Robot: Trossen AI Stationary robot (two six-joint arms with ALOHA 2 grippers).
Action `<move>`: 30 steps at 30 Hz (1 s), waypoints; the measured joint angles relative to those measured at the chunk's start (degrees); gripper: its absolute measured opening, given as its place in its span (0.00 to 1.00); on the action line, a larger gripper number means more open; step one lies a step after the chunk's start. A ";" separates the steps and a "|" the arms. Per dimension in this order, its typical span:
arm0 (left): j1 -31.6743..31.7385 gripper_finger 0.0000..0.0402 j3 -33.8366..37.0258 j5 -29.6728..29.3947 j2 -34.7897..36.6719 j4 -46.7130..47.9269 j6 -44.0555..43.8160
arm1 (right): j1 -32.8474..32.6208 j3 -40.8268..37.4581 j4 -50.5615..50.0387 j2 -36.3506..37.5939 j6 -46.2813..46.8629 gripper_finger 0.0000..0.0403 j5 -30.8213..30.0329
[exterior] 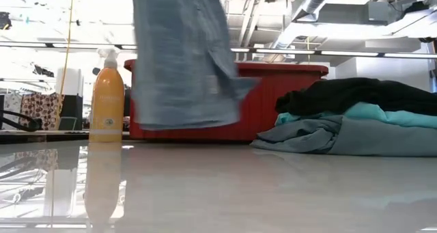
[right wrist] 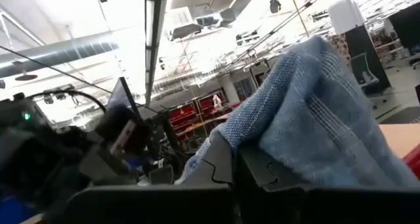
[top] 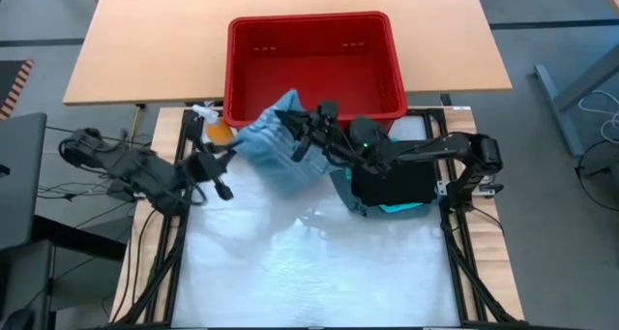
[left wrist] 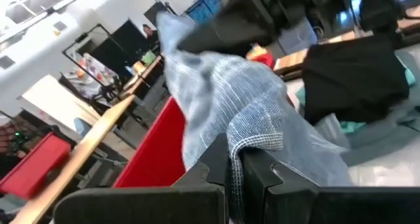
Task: Fold Laundry from Bin
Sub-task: Fold the blue patterned polo
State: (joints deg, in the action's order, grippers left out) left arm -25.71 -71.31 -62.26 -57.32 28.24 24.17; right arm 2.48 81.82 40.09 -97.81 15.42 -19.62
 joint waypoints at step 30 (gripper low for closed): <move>-21.25 0.00 -4.81 -1.88 -21.99 -6.70 -7.65 | -27.16 -6.71 -0.32 4.78 -12.15 0.05 -18.95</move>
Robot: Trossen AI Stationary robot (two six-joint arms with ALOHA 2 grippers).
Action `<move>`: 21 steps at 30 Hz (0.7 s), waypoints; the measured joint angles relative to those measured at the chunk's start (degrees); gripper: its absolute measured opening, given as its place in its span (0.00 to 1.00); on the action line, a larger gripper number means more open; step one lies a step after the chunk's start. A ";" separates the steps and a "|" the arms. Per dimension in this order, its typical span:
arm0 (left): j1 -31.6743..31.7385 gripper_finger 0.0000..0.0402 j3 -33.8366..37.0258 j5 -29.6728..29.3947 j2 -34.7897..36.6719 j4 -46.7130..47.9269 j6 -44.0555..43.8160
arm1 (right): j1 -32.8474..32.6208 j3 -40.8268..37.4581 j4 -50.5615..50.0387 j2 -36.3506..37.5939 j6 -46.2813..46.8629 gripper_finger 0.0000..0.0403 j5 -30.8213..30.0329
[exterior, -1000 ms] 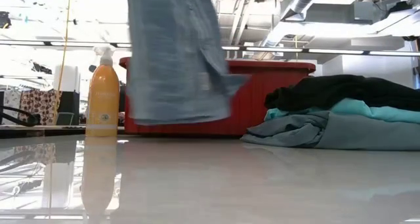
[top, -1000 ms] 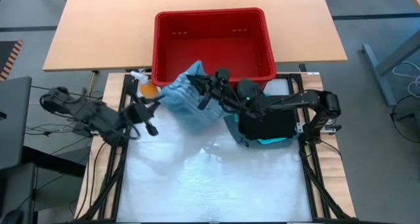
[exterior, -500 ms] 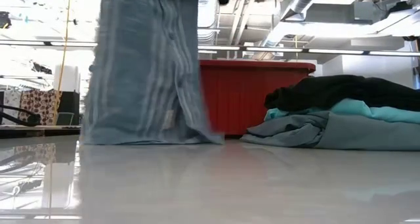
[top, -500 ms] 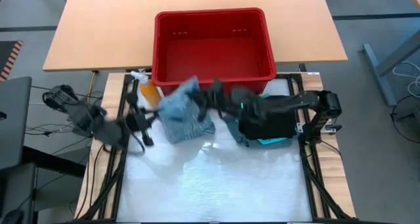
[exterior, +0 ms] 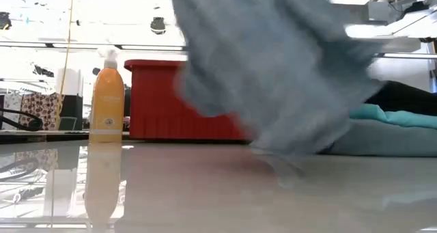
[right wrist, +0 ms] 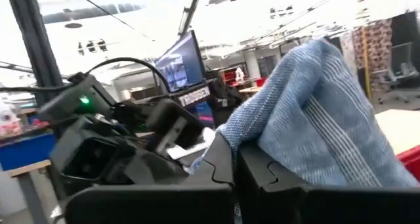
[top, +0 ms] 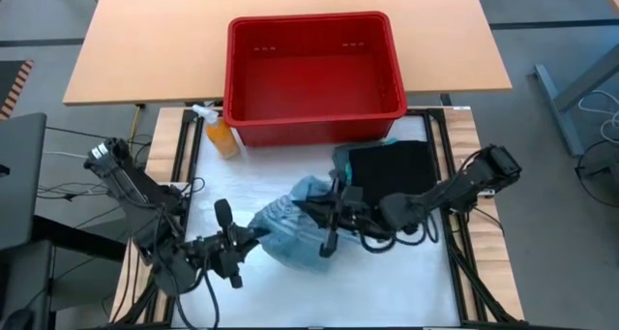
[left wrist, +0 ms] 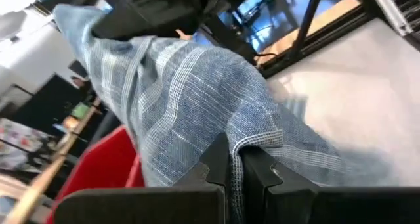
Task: Fold Laundry from Bin
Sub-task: Fold the blue patterned polo
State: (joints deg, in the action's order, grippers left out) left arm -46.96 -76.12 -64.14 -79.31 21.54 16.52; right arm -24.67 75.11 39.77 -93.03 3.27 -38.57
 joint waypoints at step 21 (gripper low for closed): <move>11.12 0.00 -2.87 1.79 16.71 19.28 -9.94 | 18.55 2.58 -3.52 0.09 7.89 0.05 25.51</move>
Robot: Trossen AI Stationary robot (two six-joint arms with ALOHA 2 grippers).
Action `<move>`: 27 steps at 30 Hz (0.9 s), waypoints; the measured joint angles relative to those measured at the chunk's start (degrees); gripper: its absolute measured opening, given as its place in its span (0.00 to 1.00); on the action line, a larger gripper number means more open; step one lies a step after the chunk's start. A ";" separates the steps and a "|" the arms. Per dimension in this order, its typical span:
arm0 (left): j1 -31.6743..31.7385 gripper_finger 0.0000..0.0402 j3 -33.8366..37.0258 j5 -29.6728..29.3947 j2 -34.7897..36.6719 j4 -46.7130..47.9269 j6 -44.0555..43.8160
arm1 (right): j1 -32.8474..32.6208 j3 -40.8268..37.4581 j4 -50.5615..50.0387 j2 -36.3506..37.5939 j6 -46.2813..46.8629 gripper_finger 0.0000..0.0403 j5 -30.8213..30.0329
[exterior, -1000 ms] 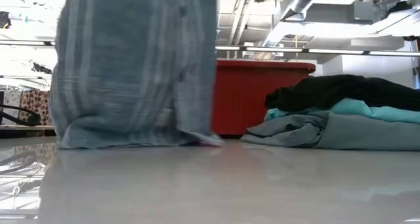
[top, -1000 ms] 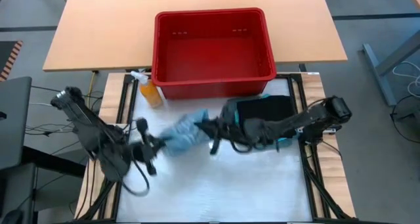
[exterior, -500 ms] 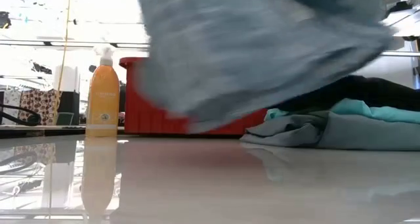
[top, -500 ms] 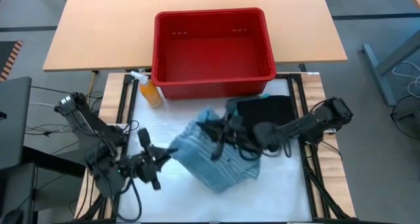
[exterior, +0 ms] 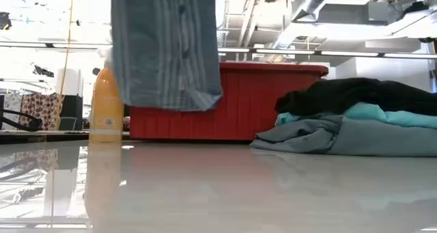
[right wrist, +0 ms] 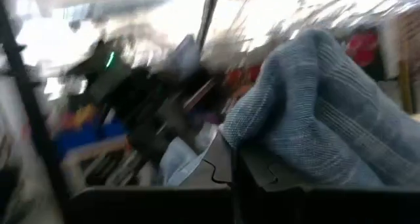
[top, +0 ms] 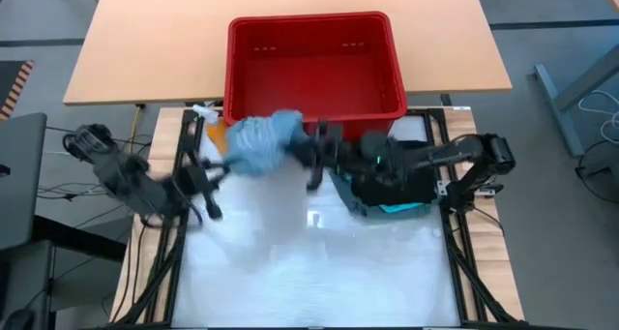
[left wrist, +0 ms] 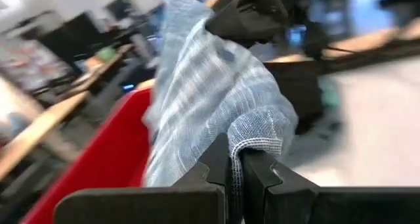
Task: Fold Laundry from Bin
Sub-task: Fold the blue patterned polo
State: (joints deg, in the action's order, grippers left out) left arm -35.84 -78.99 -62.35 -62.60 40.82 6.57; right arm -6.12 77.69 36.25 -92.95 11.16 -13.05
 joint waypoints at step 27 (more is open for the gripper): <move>-12.14 0.00 24.73 20.05 -42.93 -71.45 -24.21 | -42.25 -20.53 30.18 -26.02 18.85 0.35 -46.54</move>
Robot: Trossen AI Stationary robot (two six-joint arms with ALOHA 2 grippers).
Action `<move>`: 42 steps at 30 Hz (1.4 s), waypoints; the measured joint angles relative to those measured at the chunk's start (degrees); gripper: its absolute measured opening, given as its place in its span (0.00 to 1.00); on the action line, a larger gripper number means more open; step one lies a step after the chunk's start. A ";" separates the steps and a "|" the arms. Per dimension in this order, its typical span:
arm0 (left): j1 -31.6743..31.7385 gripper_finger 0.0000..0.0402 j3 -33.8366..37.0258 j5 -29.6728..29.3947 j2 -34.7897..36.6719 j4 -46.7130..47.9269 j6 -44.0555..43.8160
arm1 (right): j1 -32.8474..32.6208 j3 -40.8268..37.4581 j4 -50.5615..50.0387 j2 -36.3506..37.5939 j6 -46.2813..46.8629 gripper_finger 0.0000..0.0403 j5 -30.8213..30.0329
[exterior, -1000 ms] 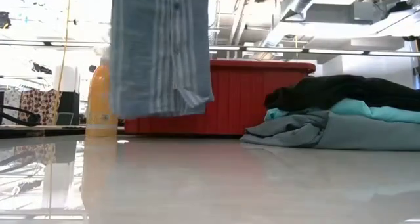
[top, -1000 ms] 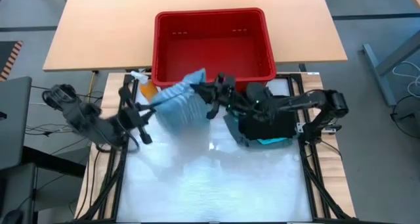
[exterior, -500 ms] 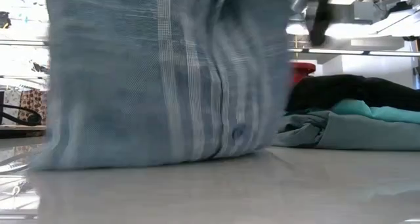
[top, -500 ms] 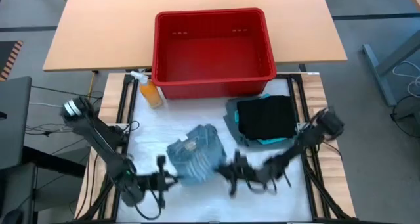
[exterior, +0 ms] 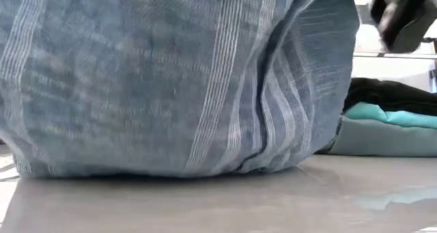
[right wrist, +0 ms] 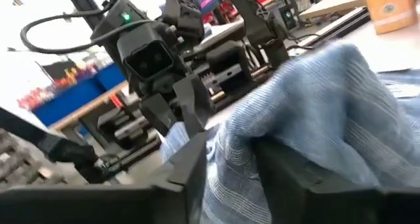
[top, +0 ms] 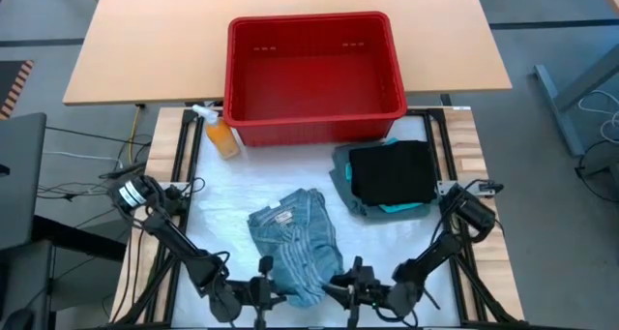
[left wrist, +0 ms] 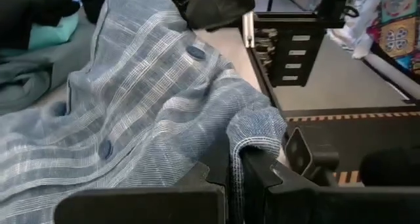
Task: Fold Laundry from Bin
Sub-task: Fold the blue patterned polo
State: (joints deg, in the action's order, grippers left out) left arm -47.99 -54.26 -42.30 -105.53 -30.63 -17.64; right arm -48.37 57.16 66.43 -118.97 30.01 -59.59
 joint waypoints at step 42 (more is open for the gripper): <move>20.96 0.24 26.80 20.96 23.95 16.76 -13.80 | 25.69 1.60 -47.83 11.36 -0.74 0.31 42.00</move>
State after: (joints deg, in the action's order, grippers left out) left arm -27.03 -27.46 -21.34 -81.58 -13.87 -31.44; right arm -22.68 58.76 18.61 -107.61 29.27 -17.59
